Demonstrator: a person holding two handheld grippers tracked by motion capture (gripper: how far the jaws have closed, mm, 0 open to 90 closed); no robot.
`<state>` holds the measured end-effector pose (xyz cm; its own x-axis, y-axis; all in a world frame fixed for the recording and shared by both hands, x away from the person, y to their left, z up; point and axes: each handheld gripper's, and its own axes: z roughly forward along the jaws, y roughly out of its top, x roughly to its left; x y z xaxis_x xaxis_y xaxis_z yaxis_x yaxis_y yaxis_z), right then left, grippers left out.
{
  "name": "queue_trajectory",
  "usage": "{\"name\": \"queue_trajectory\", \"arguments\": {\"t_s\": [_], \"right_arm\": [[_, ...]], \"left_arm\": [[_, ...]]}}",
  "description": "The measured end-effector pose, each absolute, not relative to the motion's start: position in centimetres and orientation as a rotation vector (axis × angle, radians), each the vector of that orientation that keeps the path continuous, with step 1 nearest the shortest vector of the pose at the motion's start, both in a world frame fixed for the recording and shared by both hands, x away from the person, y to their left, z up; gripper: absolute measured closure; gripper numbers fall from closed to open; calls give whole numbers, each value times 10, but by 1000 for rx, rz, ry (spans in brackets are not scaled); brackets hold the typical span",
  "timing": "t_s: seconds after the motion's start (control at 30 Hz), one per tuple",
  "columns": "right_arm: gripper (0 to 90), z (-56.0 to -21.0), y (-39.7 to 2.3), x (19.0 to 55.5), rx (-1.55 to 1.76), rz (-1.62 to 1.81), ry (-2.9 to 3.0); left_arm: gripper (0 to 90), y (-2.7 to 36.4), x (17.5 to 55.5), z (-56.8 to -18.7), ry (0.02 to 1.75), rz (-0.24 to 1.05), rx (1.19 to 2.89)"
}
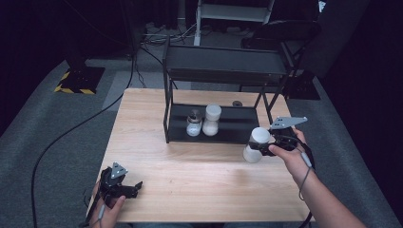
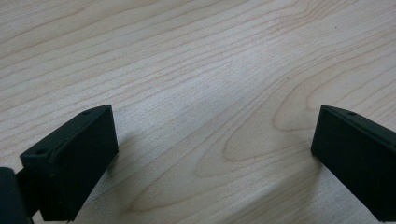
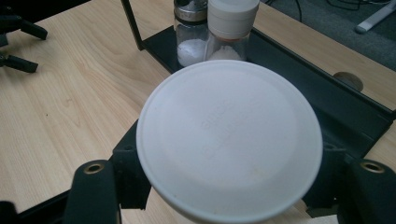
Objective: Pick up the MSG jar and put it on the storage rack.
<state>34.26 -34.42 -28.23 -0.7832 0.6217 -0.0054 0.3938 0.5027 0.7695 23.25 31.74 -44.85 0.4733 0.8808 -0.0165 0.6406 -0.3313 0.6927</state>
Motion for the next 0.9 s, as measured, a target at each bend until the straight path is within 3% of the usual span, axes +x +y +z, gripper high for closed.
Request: {"name": "queue_trajectory", "arguments": {"t_s": [0.9], "right_arm": [[339,-269,-338,364,829,1178,2469]], "left_arm": [[5,318,232,-448,1250,483,2088]]}}
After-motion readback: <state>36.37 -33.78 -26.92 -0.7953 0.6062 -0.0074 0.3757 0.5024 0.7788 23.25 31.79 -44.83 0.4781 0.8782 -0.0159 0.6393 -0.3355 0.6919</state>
